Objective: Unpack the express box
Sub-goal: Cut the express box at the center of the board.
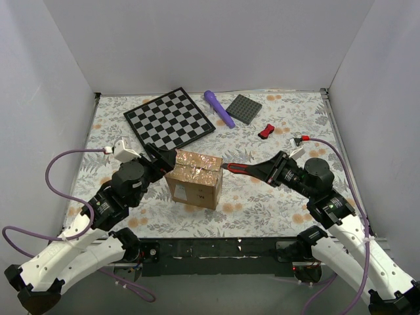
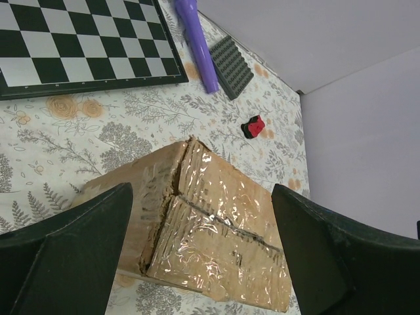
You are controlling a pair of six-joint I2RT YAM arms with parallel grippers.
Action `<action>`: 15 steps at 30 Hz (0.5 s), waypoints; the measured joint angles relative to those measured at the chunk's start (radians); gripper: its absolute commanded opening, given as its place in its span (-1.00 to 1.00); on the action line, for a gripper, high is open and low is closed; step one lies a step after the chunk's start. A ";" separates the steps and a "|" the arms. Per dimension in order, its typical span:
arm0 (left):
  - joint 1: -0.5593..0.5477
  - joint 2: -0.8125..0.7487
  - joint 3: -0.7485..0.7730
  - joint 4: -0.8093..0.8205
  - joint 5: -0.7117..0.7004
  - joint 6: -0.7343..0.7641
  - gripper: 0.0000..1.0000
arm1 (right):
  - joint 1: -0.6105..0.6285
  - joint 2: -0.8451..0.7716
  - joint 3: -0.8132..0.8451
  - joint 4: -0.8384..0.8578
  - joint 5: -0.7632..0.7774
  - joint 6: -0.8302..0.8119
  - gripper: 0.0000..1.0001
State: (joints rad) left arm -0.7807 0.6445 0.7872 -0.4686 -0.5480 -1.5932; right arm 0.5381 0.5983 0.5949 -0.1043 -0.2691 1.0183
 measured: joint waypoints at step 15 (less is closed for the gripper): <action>0.000 0.000 -0.026 0.002 -0.002 -0.011 0.74 | 0.000 -0.021 0.011 -0.042 -0.016 0.000 -0.97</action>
State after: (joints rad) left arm -0.7807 0.6441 0.7616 -0.4667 -0.5503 -1.6047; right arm 0.5381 0.5770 0.6060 -0.1463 -0.2852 1.0180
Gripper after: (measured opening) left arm 0.872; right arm 0.316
